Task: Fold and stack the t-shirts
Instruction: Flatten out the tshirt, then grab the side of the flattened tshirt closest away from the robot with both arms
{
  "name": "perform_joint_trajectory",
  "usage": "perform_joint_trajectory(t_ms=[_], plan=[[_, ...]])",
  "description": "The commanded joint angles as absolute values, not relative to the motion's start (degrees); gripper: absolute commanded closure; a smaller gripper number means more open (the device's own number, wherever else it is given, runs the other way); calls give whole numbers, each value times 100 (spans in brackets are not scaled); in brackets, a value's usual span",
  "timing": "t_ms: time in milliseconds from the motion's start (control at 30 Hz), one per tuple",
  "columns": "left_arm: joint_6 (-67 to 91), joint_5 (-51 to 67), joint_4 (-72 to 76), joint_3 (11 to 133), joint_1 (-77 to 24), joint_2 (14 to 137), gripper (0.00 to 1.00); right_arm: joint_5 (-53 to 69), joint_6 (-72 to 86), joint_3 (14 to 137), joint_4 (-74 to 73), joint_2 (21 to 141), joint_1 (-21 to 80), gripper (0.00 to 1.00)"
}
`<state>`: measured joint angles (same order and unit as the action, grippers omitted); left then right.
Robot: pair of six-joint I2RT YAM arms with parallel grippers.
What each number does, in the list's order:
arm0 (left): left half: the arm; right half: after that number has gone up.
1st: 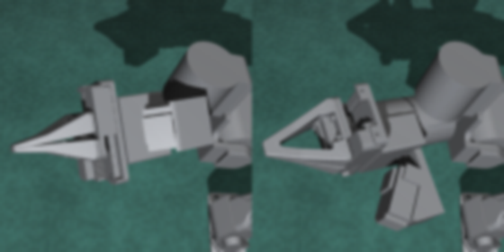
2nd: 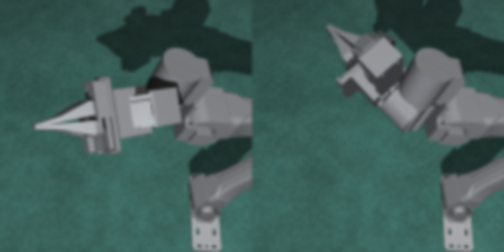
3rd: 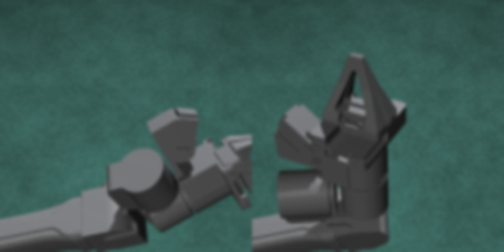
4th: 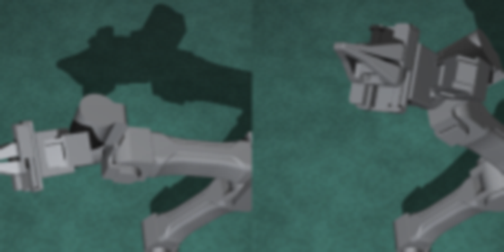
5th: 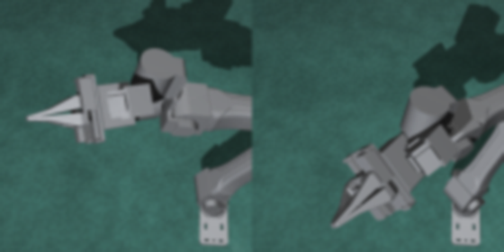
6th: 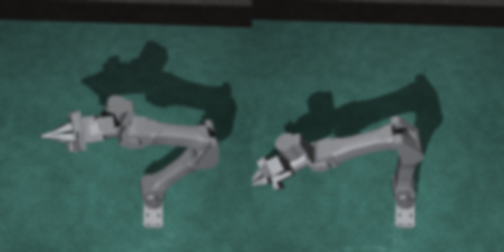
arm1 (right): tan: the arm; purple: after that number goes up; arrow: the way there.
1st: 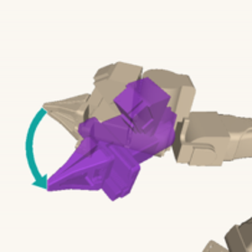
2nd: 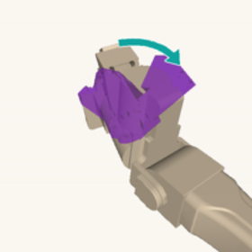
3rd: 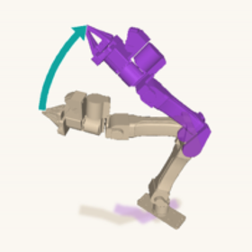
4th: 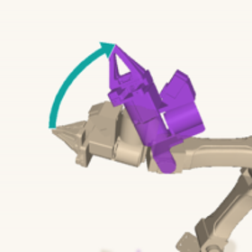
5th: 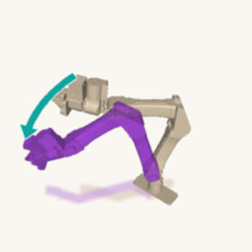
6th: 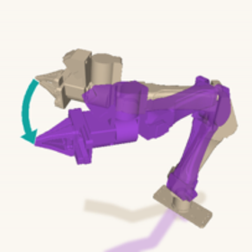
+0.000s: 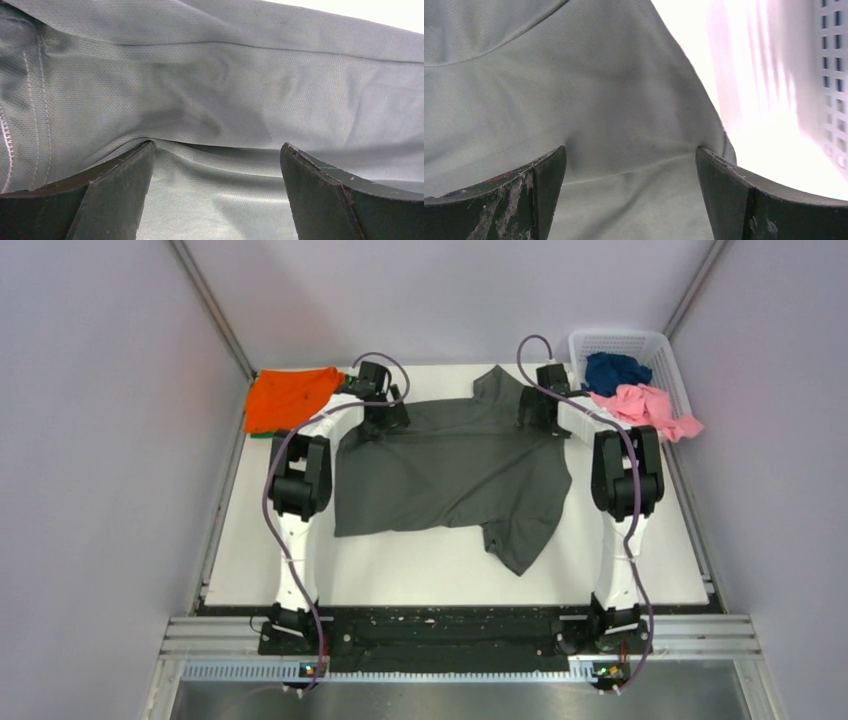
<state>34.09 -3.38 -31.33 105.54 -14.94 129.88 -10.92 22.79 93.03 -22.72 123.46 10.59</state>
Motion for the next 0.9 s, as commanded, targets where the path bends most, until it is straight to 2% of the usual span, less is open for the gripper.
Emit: perform_joint_trajectory(t_ms=[0,100,267,367,467,567,667,867], plan=[[3480,361,-3278,10354,-1496,12470,1,-982,1939,9443,-2644,11780,1047,1],[3627,425,-3120,9276,-1558,11383,1,-857,1955,8725,-2598,10863,1115,1],[4110,-135,-2656,6289,-1661,8518,1,-413,2094,6646,-2227,8926,1181,1],[4441,-750,-3009,4792,-1659,7088,1,-163,2255,5386,-2035,7862,1171,1],[4620,-1341,-3502,3915,-1652,6049,1,-46,2565,4609,-1874,6981,1155,1],[5055,-2016,-3876,3489,-1650,5374,1,329,2769,4178,-1681,6460,1155,1],[5347,-2083,-3852,3265,-1652,5056,2,420,2827,3989,-1564,6177,1153,1],[5659,-2295,-3529,3269,-1642,5556,11,435,2789,3837,-1574,5973,1153,1]])
